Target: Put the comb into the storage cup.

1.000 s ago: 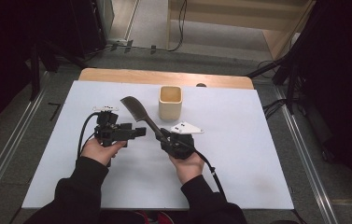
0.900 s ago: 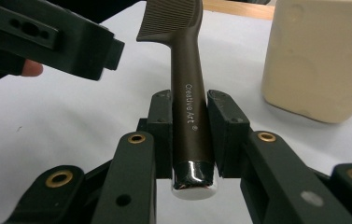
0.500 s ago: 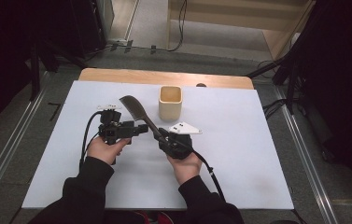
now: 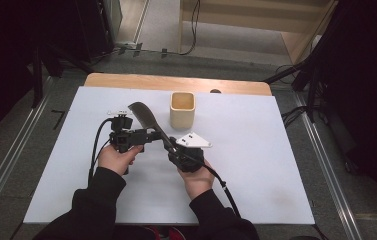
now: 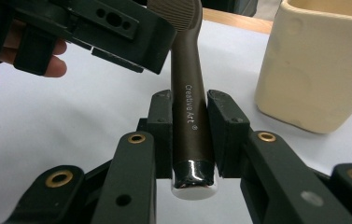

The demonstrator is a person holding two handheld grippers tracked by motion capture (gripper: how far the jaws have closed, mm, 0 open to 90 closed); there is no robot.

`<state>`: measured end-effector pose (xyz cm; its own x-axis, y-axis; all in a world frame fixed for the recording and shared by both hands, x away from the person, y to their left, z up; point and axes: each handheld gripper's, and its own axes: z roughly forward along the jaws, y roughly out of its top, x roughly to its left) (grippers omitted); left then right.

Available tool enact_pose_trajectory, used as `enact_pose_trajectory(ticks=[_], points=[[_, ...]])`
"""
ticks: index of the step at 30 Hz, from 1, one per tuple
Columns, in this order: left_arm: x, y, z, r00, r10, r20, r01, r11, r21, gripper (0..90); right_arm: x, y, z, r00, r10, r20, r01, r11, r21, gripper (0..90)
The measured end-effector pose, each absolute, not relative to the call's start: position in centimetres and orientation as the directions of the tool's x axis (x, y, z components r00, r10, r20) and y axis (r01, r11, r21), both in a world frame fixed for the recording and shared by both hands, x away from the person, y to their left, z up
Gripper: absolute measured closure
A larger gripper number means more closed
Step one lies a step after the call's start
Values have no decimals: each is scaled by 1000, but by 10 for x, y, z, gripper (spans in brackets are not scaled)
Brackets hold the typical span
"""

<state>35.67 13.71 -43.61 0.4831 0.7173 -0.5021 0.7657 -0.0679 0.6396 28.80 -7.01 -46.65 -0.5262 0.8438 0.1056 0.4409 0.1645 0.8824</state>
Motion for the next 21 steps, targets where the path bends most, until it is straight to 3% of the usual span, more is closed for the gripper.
enact_pose_trajectory(ticks=[21], points=[[365, 130, -442, 442, 723, -531, 790, -32, 613, 280, 286, -66, -469, -509, 857, 83, 421, 164, 892, 703]])
